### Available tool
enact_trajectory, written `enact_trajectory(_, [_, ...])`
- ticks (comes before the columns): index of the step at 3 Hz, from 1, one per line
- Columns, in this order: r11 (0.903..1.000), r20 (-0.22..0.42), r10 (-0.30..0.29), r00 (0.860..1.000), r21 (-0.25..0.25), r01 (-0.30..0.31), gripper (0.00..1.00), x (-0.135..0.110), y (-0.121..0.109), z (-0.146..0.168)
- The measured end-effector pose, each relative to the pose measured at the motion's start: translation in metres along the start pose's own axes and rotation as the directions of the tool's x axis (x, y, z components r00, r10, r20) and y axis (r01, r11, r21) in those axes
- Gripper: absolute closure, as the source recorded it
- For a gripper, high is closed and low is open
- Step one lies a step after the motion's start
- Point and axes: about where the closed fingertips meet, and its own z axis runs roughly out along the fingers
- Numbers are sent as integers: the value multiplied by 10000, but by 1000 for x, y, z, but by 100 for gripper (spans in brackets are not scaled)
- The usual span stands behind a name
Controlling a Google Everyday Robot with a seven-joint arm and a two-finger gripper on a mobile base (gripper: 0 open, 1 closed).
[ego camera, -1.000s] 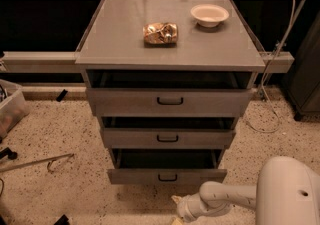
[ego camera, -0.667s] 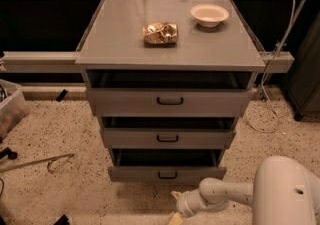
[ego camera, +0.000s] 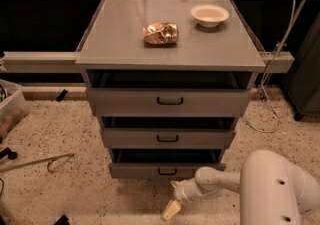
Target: Close bottom drawer
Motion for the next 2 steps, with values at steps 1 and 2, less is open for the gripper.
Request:
enact_trajectory(1, [9997, -160, -257, 9995, 33, 257, 0, -11, -23, 4])
enact_trajectory(2, [9976, -262, -661, 9975, 179, 666, 0, -41, -60, 7])
